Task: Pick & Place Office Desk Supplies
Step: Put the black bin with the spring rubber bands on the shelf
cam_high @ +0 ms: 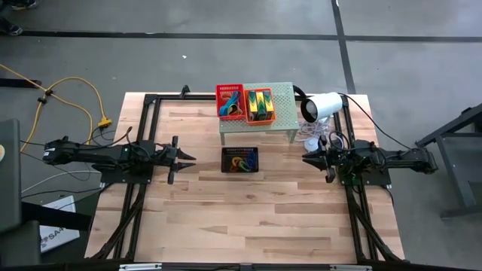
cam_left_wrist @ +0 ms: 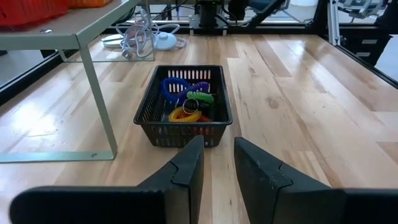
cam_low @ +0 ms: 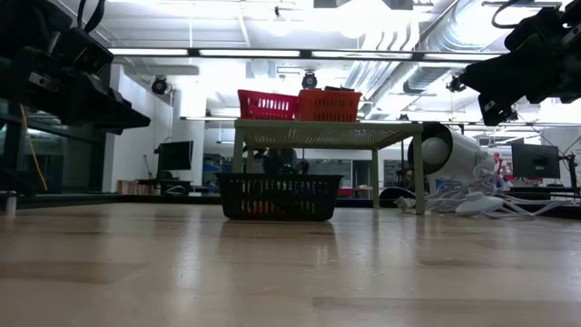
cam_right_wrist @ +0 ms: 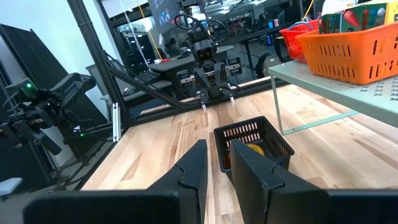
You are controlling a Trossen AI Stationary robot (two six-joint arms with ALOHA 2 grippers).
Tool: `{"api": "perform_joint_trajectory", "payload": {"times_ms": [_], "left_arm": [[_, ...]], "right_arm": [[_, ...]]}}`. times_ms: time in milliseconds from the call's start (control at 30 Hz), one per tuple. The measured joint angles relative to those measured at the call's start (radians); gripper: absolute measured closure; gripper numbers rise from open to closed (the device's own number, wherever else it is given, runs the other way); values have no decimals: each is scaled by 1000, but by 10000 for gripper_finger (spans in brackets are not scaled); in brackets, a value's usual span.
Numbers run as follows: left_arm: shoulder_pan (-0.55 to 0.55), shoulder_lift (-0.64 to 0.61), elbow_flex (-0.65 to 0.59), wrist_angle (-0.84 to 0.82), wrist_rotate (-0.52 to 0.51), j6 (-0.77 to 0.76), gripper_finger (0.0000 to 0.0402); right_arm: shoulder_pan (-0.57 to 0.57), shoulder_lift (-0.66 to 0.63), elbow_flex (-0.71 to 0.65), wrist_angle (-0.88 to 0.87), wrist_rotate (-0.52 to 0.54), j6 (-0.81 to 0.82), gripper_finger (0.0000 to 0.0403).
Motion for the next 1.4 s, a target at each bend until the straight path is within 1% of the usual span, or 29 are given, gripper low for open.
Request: {"api": "perform_joint_trajectory", "payload": {"times_ms": [767, 900, 1333, 1400], "left_arm": [[0, 0, 0, 0, 0, -8, 318], [0, 0, 0, 0, 0, -3, 318], [0, 0, 0, -1, 0, 1, 318], [0, 0, 0, 0, 0, -6, 318]], "right_arm": [[0, 0, 0, 1, 3, -5, 345], [0, 0, 0, 2, 2, 21, 345], [1, 6, 0, 75, 6, 18, 345], [1, 23, 0, 101, 28, 7, 345]]}}
